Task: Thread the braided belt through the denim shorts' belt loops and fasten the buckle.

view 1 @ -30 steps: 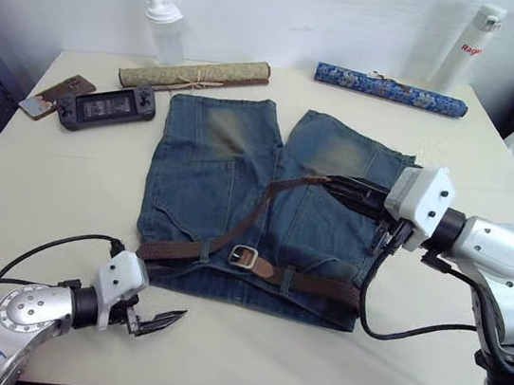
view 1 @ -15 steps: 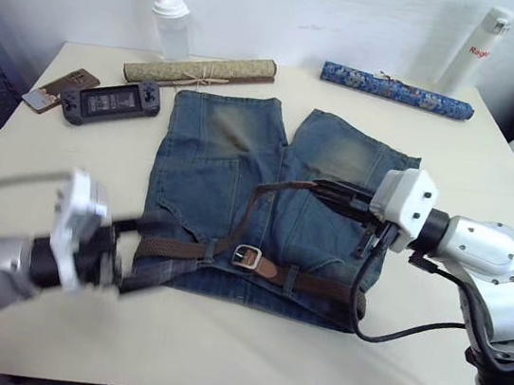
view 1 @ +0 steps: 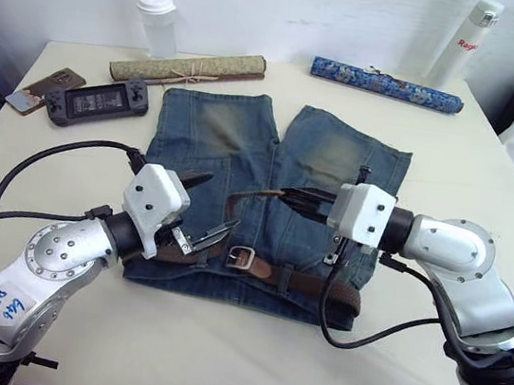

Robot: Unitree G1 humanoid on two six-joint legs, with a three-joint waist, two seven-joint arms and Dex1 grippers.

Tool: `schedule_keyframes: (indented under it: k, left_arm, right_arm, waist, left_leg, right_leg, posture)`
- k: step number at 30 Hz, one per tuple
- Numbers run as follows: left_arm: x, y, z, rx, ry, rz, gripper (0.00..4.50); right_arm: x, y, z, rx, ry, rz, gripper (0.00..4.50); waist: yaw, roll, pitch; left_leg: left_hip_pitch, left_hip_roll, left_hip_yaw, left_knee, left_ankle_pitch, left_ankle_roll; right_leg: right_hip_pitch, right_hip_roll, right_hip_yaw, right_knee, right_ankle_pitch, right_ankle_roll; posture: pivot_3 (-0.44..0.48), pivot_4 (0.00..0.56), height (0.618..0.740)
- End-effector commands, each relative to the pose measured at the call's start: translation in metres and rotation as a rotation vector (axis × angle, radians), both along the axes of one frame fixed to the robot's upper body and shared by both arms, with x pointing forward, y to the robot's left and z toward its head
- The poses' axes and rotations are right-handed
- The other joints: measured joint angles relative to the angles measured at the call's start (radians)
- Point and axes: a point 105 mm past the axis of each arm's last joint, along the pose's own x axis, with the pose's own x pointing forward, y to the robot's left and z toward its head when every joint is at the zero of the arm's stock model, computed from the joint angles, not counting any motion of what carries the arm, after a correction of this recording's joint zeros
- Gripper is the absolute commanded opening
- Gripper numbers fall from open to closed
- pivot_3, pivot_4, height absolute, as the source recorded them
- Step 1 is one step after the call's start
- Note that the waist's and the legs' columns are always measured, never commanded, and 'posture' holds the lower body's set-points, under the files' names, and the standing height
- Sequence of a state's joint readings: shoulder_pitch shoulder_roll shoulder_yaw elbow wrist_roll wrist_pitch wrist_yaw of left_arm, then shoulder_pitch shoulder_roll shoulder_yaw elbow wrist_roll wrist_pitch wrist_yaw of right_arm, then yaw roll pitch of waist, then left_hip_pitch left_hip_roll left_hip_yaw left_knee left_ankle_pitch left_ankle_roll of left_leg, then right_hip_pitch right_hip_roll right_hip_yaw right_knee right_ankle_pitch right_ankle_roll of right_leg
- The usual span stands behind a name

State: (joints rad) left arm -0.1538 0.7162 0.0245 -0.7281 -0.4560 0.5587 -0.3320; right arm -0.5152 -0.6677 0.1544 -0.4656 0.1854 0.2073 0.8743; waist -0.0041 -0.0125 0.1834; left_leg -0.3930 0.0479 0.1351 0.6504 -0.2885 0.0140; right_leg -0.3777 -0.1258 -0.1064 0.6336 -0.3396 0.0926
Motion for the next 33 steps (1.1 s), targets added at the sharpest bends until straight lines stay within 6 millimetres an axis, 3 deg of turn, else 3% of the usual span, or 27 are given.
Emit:
schedule_keyframes:
  k: [1, 2, 5, 12, 13, 26, 29, 33]
  left_arm:
    - [0.005, -0.001, 0.006, 0.01, -0.06, 0.017, 4.48]
    - [0.006, -0.002, 0.005, 0.005, -0.057, 0.013, 4.48]
    - [0.007, -0.005, 0.004, -0.003, -0.056, 0.003, 3.65]
    - [0.008, -0.012, 0.003, -0.021, -0.055, -0.023, 0.34]
    - [0.008, -0.012, 0.004, -0.024, -0.055, -0.024, 0.11]
    - [0.003, -0.008, 0.001, -0.146, -0.009, -0.029, 0.11]
    - [0.003, -0.004, -0.002, -0.164, 0.007, -0.012, 0.0]
    - [0.005, 0.002, -0.009, -0.2, 0.041, 0.024, 0.0]
  right_arm:
    - [-0.01, 0.006, 0.013, 0.018, -0.074, 0.034, 0.0]
    - [-0.011, 0.006, 0.013, 0.019, -0.074, 0.034, 0.0]
    - [-0.012, 0.007, 0.013, 0.021, -0.076, 0.034, 0.0]
    - [-0.013, 0.007, 0.014, 0.027, -0.08, 0.03, 0.0]
    - [-0.013, 0.007, 0.014, 0.027, -0.081, 0.029, 0.0]
    - [-0.004, 0.0, 0.009, 0.027, -0.013, -0.065, 0.0]
    - [-0.001, -0.001, 0.012, 0.067, 0.011, -0.103, 1.07]
    - [0.001, -0.004, 0.017, 0.129, 0.034, -0.154, 2.88]
  waist:
    - [0.002, 0.0, 0.0]
    - [0.004, -0.001, 0.0]
    - [0.003, -0.001, 0.0]
    - [0.001, -0.001, 0.001]
    - [0.001, -0.001, 0.0]
    - [0.002, -0.001, 0.001]
    - [0.002, -0.001, 0.001]
    - [0.001, -0.001, 0.001]
  left_leg:
    - [0.0, 0.0, 0.0, 0.0, 0.0, 0.0]
    - [0.0, 0.0, 0.0, 0.0, 0.0, 0.0]
    - [0.0, 0.0, 0.0, 0.0, 0.0, 0.0]
    - [0.0, 0.0, 0.0, 0.001, 0.0, 0.0]
    - [0.0, 0.0, 0.0, 0.001, 0.0, 0.0]
    - [0.0, 0.0, 0.0, 0.001, 0.0, 0.001]
    - [0.0, 0.0, 0.0, 0.001, 0.0, 0.001]
    - [0.0, 0.0, -0.001, 0.001, 0.0, 0.001]
  right_leg:
    - [0.0, 0.0, 0.0, 0.0, 0.0, 0.0]
    - [0.0, -0.001, 0.0, 0.0, 0.0, 0.0]
    - [0.0, -0.001, 0.0, 0.0, 0.0, 0.0]
    - [0.0, -0.001, 0.0, 0.001, 0.0, 0.0]
    - [0.0, -0.001, 0.0, 0.001, 0.0, 0.0]
    - [0.0, -0.001, -0.001, 0.002, 0.0, 0.0]
    - [0.0, -0.001, -0.001, 0.002, 0.0, 0.0]
    - [0.0, -0.002, -0.001, 0.002, 0.0, 0.0]
  posture:
    - [0.0, 0.15, 0.717]
    - [0.0, 0.15, 0.717]
    - [0.0, 0.15, 0.717]
    - [0.0, 0.15, 0.717]
    - [0.0, 0.15, 0.717]
    - [0.0, 0.15, 0.717]
    - [0.0, 0.15, 0.717]
    - [0.0, 0.15, 0.717]
